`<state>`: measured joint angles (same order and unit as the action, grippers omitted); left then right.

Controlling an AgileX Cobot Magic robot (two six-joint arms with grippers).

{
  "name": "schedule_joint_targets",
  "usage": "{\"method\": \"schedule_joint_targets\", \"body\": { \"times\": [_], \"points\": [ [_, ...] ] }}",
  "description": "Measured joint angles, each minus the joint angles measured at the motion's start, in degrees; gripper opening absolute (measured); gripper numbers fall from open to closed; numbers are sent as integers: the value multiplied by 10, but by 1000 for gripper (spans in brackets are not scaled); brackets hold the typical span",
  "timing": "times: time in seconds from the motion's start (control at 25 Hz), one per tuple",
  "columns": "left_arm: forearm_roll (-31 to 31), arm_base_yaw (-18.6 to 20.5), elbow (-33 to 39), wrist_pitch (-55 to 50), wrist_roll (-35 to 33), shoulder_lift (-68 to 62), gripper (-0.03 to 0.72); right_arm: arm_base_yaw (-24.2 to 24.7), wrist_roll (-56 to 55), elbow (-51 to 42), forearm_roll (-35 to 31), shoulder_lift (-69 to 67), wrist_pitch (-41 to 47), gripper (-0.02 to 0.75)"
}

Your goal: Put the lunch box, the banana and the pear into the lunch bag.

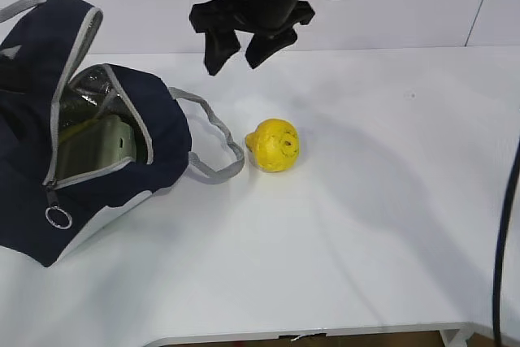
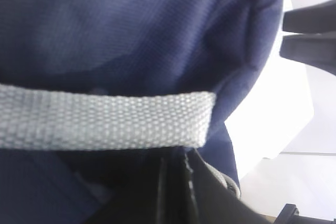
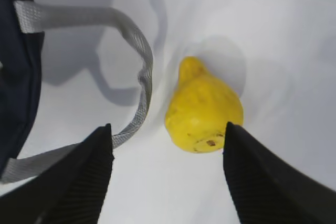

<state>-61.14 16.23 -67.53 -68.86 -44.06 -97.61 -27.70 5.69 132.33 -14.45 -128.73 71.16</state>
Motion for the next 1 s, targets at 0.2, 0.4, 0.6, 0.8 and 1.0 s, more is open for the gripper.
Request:
{"method": "schedule_joint_targets", "body": {
  "times": [0.2,0.4,0.6,0.8,1.0],
  "points": [
    [0,0,0,0,0,0,-17,0,-19,-76,74,47,1,534],
    [0,0,0,0,0,0,-17,-1,-22,-104,90,51,1,534],
    [0,0,0,0,1,0,-17,-4,12,-104,119,39,1,535],
    [7,0,0,0,1,0,-17,-5,90,-104,124,30,1,536],
    [15,0,0,0,1,0,-17,-5,117,-104,127,30,1,536]
  ]
}}
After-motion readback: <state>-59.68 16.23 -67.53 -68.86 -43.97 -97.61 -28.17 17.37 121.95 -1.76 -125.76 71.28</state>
